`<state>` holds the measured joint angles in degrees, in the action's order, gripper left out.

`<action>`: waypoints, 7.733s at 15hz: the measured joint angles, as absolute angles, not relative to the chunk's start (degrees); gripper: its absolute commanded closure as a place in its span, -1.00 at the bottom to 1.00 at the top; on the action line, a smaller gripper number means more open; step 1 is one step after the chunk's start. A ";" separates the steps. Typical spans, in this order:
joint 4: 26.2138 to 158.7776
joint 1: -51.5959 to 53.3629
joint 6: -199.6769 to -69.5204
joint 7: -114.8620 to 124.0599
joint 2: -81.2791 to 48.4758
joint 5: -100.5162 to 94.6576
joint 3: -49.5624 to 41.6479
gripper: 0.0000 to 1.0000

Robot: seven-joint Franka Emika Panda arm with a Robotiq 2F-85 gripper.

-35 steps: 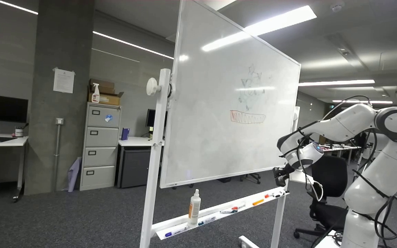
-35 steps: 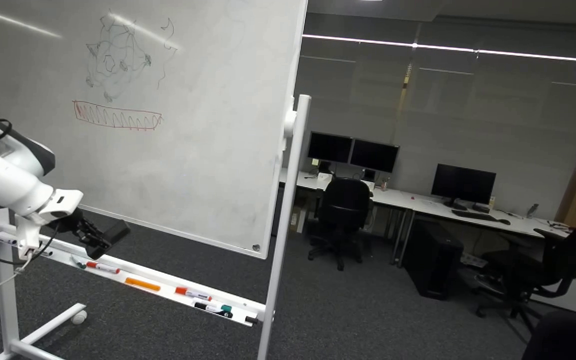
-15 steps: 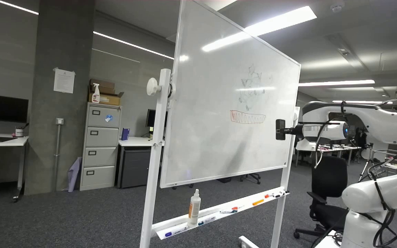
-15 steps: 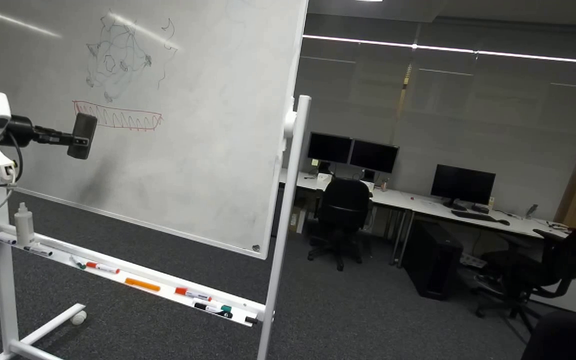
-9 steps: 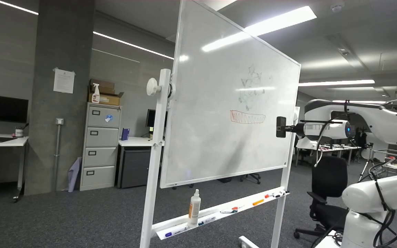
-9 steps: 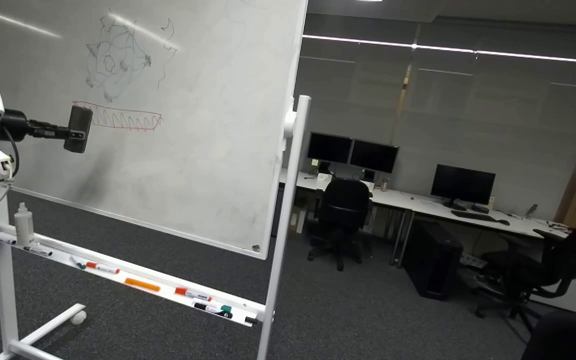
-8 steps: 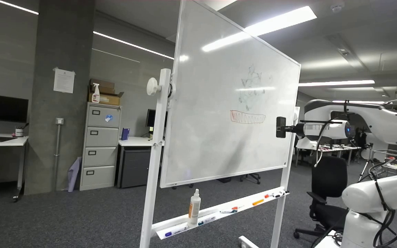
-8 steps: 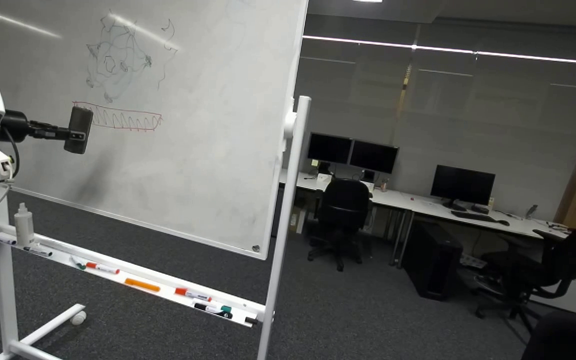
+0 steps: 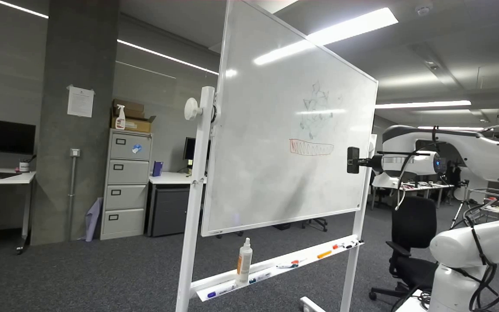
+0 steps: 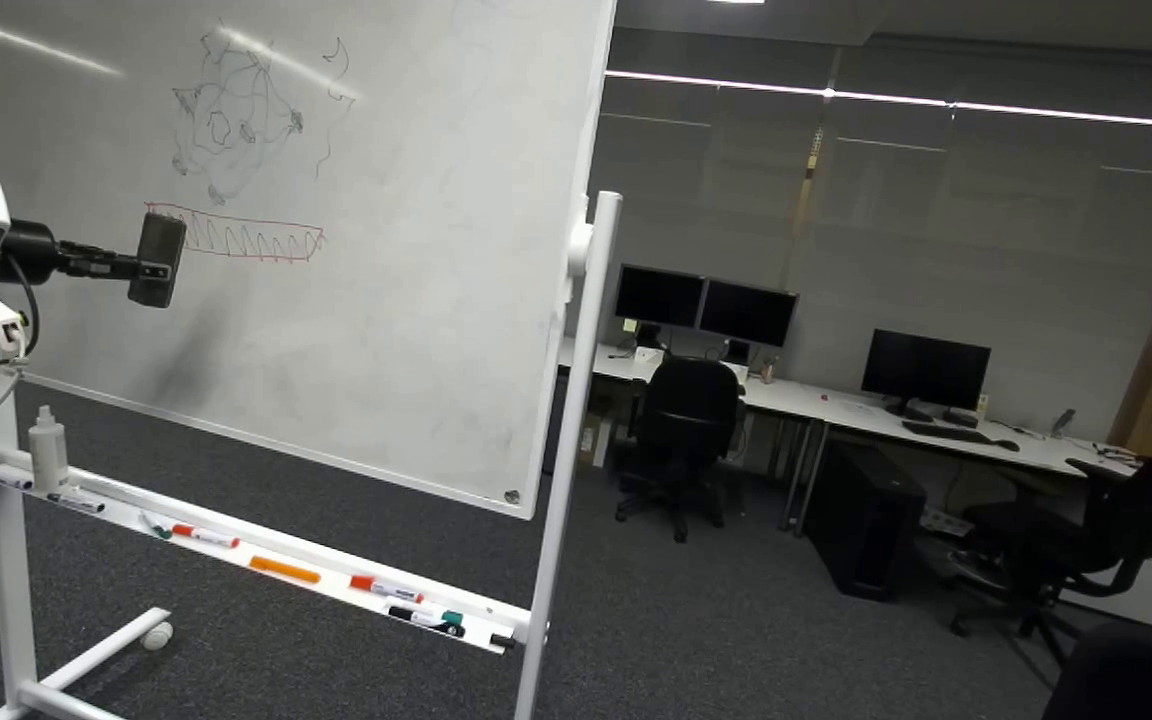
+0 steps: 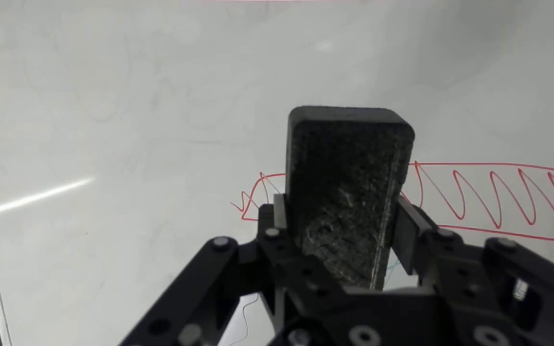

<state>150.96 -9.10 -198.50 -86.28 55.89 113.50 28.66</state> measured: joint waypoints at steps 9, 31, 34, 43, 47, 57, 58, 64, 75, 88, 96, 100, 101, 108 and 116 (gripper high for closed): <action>151.84 -7.91 -197.81 -79.19 55.89 107.12 28.48 0.41; 147.95 0.54 -190.20 -61.88 51.56 88.48 15.07 0.41; 147.27 -2.55 -191.28 -56.77 51.92 78.47 14.36 0.41; 146.29 2.12 -198.34 -56.13 50.29 61.49 4.49 0.41; 145.95 1.16 -198.33 -54.08 50.12 56.52 2.05 0.41; 145.92 -0.37 -198.25 -49.00 45.92 44.19 -3.72 0.41; 145.92 -0.64 -198.25 -48.18 45.29 42.84 -3.85 0.41; 146.45 -7.08 -197.76 -26.30 40.29 18.02 -2.36 -0.09; 147.77 -9.38 -197.76 -16.78 39.22 7.17 -1.95 0.41; 144.39 -19.21 -197.78 -12.47 36.14 5.95 8.26 0.41; 144.81 -19.47 -197.78 -11.98 33.91 5.93 7.90 0.41; 144.94 -18.75 -197.78 -11.98 33.35 5.76 8.00 0.41; 144.93 -18.31 -197.78 -11.98 33.06 5.76 7.99 0.41; 144.41 -11.23 -197.78 -11.60 30.58 1.79 3.00 0.41; 143.58 -6.46 -197.78 -11.61 28.39 0.16 -2.27 0.41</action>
